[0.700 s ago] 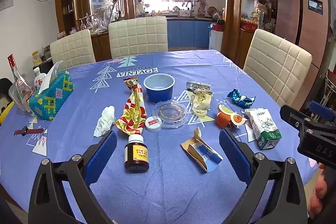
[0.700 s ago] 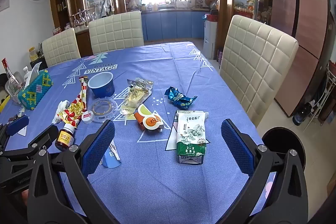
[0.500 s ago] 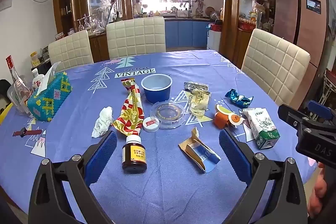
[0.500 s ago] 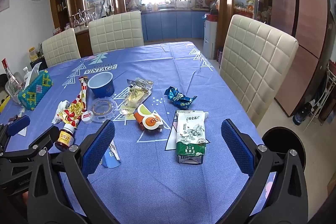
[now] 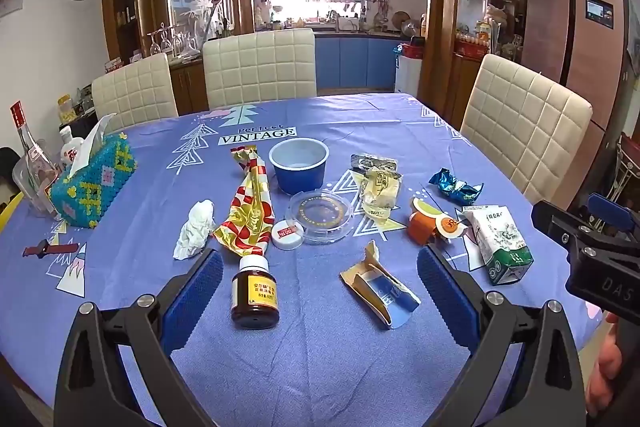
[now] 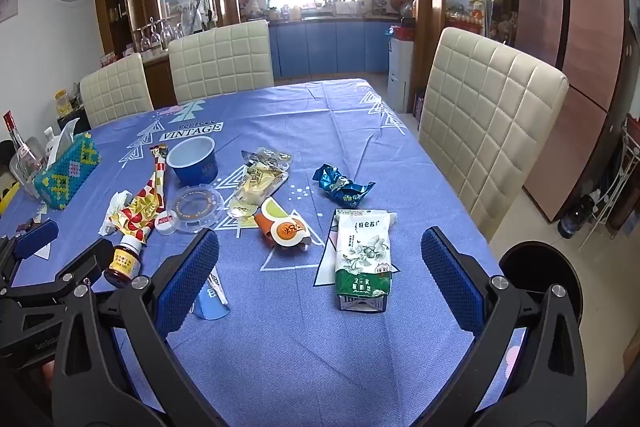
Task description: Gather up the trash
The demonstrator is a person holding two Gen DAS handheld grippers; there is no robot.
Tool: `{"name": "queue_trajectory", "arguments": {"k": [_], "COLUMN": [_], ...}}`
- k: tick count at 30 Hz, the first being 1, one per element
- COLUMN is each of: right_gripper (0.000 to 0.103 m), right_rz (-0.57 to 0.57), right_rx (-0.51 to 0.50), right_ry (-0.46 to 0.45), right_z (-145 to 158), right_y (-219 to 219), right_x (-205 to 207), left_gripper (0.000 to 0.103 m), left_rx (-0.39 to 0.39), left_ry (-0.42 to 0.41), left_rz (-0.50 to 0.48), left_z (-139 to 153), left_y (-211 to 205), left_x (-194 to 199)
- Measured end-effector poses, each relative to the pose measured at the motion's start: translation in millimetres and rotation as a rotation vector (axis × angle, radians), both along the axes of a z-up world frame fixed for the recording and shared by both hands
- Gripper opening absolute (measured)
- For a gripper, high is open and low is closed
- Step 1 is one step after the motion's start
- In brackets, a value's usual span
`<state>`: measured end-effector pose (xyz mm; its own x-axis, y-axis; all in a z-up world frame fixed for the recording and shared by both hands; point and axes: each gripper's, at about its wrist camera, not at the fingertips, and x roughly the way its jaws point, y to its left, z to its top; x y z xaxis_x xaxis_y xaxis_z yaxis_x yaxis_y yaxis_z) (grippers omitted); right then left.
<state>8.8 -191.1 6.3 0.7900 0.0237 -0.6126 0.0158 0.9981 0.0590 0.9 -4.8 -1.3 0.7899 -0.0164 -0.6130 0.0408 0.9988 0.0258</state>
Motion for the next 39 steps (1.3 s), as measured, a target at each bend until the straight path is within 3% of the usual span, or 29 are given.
{"name": "queue_trajectory", "arguments": {"k": [39], "right_gripper": [0.100], "right_rz": [0.005], "right_rx": [-0.006], "right_ry": [0.002], "right_z": [-0.7], "right_y": [-1.2], "right_x": [0.5], "left_gripper": [0.095], "left_rx": [-0.002], "left_ry": [-0.001], "left_rz": [0.013], "left_z": [0.5], "left_y": [8.2], "left_x": [1.4]}}
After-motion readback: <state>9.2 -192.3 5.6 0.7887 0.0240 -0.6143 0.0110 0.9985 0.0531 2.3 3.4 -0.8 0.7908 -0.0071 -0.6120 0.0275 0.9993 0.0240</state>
